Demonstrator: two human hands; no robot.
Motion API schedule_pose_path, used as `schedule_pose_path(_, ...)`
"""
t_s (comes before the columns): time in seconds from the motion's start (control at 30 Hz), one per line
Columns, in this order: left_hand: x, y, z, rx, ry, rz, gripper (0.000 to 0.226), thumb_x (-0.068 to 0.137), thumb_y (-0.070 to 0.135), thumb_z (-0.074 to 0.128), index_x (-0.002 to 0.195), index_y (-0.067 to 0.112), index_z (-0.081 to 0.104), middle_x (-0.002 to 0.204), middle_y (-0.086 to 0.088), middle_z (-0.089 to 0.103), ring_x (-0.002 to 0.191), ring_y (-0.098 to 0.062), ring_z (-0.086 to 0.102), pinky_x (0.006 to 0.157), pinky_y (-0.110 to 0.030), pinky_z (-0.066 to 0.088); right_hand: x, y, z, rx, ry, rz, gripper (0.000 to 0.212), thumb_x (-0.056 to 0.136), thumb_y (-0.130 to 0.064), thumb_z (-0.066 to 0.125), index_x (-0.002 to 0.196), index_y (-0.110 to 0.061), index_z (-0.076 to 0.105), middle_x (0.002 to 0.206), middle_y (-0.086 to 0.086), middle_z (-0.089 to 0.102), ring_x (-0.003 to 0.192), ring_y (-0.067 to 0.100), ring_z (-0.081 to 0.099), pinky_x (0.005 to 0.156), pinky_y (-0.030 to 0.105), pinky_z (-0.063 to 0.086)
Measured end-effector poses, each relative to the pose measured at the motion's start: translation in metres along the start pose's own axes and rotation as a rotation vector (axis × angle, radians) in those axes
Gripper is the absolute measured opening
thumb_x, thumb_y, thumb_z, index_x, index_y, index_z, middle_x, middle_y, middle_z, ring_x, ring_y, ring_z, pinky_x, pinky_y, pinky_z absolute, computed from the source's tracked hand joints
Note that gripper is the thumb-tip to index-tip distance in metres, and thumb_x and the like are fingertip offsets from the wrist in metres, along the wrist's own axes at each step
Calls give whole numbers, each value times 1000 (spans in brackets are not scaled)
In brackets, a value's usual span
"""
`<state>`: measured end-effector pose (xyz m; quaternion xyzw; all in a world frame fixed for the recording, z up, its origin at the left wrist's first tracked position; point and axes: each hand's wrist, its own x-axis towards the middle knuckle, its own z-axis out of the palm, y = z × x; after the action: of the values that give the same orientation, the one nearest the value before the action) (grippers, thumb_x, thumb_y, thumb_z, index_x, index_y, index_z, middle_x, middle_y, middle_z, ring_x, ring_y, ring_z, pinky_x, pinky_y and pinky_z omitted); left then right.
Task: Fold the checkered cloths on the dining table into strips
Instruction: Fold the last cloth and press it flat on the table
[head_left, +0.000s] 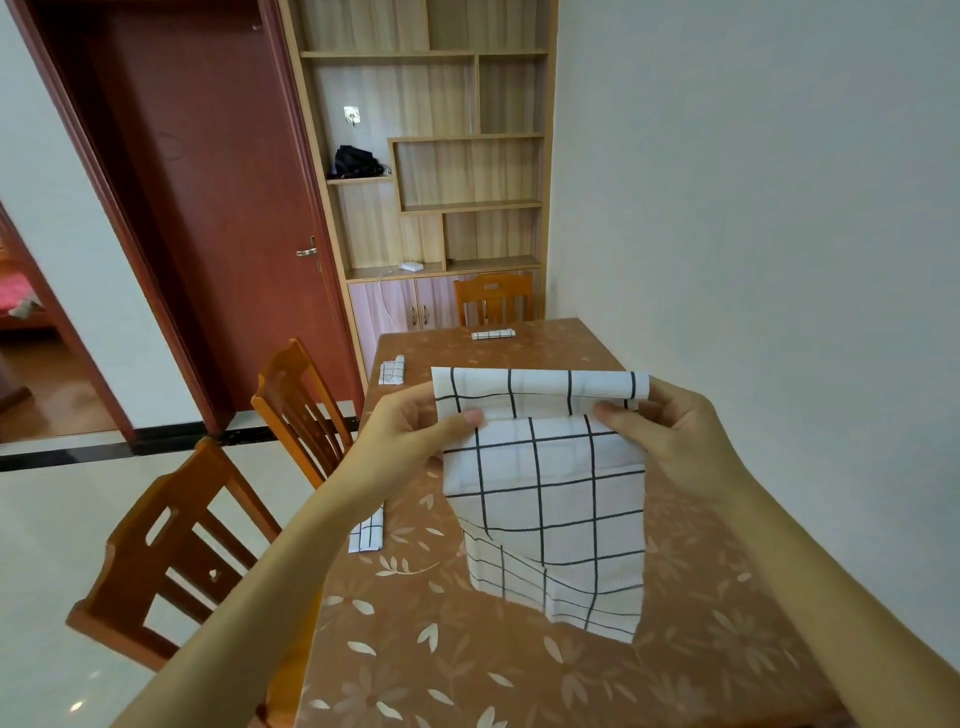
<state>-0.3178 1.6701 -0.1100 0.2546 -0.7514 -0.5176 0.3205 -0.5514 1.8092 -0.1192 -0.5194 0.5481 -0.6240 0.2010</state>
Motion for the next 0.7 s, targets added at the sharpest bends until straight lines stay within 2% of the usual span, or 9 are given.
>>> schedule_pose_path(0.07,1,-2,-2,-43,-72,2,29,98,23,61,126,23,67,110,-11,77,97,-36,74,81,-53,60,1,-1,-2,14,19,19,29,88,-7,71,98,-34,75,96,-14,78,98,4,72,86,18,52)
schedule_pose_path(0.17,2,-6,-3,-287,-123,-59,31,103,12,52,127,22,68,111,-21,68,90,-25,69,73,-34,62,4,3,-6,56,5,45,42,90,3,64,87,-36,81,99,-10,78,102,10,71,92,30,52)
schedule_pose_path(0.23,4,-7,-3,-384,-97,-121,32,105,10,45,114,17,74,107,-19,59,89,-33,57,72,-33,56,5,8,-8,33,-29,55,59,91,14,53,81,-37,81,98,-10,78,101,13,70,88,30,53)
schedule_pose_path(0.33,9,-12,-4,-461,-39,-189,47,102,15,34,88,11,79,112,-22,68,96,-37,61,83,-44,54,5,11,-8,-41,-34,70,67,94,17,42,75,-35,80,94,-15,76,93,7,68,78,22,51)
schedule_pose_path(0.43,8,-8,-3,-439,0,-153,33,96,35,57,91,11,78,117,-20,68,95,-36,66,84,-47,55,5,14,-7,104,-81,133,53,103,-3,33,94,-26,80,109,-12,74,108,10,66,87,31,52)
schedule_pose_path(0.5,7,-4,-4,-367,31,-93,14,84,25,72,93,16,78,113,-14,72,91,-32,72,76,-44,62,6,16,-8,287,-127,204,44,102,-34,34,118,-19,72,124,-3,70,120,19,62,95,39,51)
schedule_pose_path(0.57,5,-3,-3,-291,28,-23,23,76,17,76,99,19,76,103,-12,75,86,-31,74,71,-43,62,7,19,-9,299,-153,268,68,85,-69,50,132,-22,62,132,4,66,126,24,60,105,48,47)
schedule_pose_path(0.6,4,-2,-3,-257,25,17,29,76,16,76,105,19,74,100,-10,75,83,-28,73,67,-38,61,7,19,-9,246,-169,284,78,75,-76,60,133,-23,60,129,5,68,122,25,63,106,51,47)
schedule_pose_path(0.7,4,-2,-2,-166,22,107,43,79,15,78,120,22,67,115,-4,74,99,-24,73,81,-37,63,3,19,-5,46,-167,257,52,73,-54,81,115,-26,71,115,-1,75,108,20,71,103,52,50)
